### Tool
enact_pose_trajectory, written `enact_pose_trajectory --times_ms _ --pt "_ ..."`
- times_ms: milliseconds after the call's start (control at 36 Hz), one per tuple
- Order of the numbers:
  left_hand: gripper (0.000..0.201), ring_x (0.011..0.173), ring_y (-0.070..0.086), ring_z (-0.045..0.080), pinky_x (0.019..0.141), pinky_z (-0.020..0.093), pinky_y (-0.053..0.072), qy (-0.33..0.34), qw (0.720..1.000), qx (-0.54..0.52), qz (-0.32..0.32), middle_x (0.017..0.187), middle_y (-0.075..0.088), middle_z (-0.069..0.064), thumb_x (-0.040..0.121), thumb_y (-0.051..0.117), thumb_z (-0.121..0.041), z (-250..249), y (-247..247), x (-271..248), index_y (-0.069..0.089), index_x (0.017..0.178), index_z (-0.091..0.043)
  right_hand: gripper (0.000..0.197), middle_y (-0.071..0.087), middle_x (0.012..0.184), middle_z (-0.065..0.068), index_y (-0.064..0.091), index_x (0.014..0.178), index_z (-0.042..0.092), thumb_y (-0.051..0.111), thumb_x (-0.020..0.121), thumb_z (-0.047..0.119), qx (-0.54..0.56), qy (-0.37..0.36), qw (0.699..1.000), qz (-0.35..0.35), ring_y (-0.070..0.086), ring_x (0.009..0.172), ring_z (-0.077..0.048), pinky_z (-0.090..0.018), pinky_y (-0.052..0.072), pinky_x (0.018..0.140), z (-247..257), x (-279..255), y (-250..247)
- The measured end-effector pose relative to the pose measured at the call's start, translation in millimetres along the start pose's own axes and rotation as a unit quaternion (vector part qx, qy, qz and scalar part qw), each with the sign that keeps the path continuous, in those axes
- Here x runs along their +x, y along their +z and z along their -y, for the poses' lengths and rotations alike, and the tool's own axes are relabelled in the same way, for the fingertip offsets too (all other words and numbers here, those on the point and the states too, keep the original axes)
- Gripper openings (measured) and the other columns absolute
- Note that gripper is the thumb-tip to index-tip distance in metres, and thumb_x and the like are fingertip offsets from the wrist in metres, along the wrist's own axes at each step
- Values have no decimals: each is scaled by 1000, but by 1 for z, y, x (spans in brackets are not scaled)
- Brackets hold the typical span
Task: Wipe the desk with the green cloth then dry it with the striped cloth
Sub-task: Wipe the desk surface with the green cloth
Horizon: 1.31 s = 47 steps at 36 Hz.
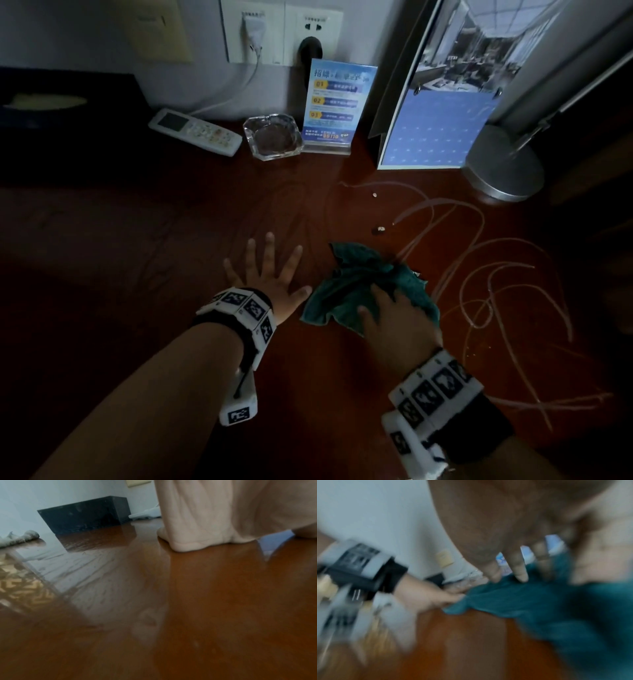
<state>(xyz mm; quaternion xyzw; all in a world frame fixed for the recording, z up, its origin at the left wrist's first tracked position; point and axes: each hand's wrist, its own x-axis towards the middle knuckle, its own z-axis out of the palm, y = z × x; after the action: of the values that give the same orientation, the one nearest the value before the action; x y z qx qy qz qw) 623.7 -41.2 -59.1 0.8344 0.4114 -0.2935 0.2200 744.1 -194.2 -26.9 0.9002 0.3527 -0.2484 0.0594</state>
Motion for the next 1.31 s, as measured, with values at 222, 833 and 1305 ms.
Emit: enact_pose_trajectory --times_ms 222,833,1305 --pt "70 135 -36 32 107 65 -12 3 1000 -5 4 143 -48 1 90 16 -69 0 0 -1 -31 136 -46 76 53 135 -11 53 131 12 78 62 -8 -62 -347 932 -83 59 114 -28 -38 48 91 -42 35 11" --pt "71 136 -35 32 106 65 -12 -9 1000 5 1 143 -47 1 90 16 -69 -2 0 1 -32 136 -46 55 -23 154 5 -11 142 47 8 91 53 -149 -406 901 -33 -24 140 -11 -33 -12 112 -30 96 11" --pt "71 135 -36 32 106 65 -12 -6 1000 3 3 143 -47 -1 88 17 -71 -1 1 1 -31 136 -48 67 25 153 -15 27 148 26 15 86 48 -107 -289 949 -69 31 137 -33 -45 29 107 17 107 -18"
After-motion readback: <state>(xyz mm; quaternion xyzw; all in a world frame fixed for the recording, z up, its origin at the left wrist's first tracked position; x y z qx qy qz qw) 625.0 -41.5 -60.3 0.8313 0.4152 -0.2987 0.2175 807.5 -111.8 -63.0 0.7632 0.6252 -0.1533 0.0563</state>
